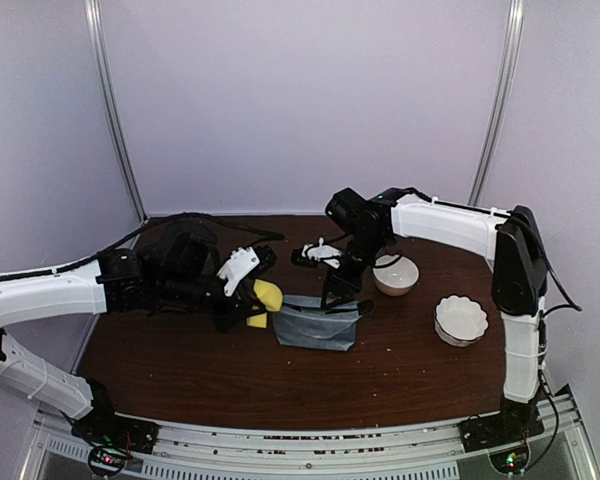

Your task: Sort the hair-cutting tools

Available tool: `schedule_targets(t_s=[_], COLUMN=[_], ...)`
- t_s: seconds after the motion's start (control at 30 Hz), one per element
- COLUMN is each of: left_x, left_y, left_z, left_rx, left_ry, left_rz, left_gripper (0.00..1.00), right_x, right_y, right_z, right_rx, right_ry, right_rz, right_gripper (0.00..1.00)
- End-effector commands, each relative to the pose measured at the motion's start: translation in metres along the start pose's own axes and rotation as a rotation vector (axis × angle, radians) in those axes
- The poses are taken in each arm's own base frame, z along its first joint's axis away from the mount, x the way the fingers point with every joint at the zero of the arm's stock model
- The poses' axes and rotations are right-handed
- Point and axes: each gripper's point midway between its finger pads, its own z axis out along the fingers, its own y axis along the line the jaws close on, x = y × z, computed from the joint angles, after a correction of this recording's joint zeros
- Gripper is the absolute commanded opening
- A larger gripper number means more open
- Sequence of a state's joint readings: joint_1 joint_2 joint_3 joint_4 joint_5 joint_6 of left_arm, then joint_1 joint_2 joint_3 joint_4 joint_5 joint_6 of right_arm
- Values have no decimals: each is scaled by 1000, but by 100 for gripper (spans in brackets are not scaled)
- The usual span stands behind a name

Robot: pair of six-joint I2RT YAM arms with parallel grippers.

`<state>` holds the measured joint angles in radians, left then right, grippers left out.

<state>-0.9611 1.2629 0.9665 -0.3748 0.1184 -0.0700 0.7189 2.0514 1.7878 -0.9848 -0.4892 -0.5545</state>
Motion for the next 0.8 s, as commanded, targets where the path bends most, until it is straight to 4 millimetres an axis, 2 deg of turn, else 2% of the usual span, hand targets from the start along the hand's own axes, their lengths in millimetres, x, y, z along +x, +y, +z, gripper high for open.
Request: schedule_targets(t_s=[0.0,0.17,0.23,0.37,0.5,0.6,0.77], left_x=[-4,-4,-2,-1,-1,0,-5], left_y=[5,7,7,4,2,-1,-18], left_z=[1,2,4,6,5,5,4], left_rx=[-17,-27,-26,-11,2,16,63], left_ry=[-29,-35,-27,-23,-23,-21,-36], left_rz=[-12,-15,-14,-15,-10,1,55], left_gripper=[0,0,0,0,0,0,0], right_x=[2,5,3,-2,-4,-3,-1], right_y=[-6,-11,-10,1,28,58,108], right_z=[8,19,21,19,15,13,-1], right_rx=[8,-3,-22,-72,-171,-288,-470], right_ry=[37,77,74,48,25,17,17], right_rz=[1,17,22,18,-4,-18,-56], right_gripper=[61,59,52,32,19,12,8])
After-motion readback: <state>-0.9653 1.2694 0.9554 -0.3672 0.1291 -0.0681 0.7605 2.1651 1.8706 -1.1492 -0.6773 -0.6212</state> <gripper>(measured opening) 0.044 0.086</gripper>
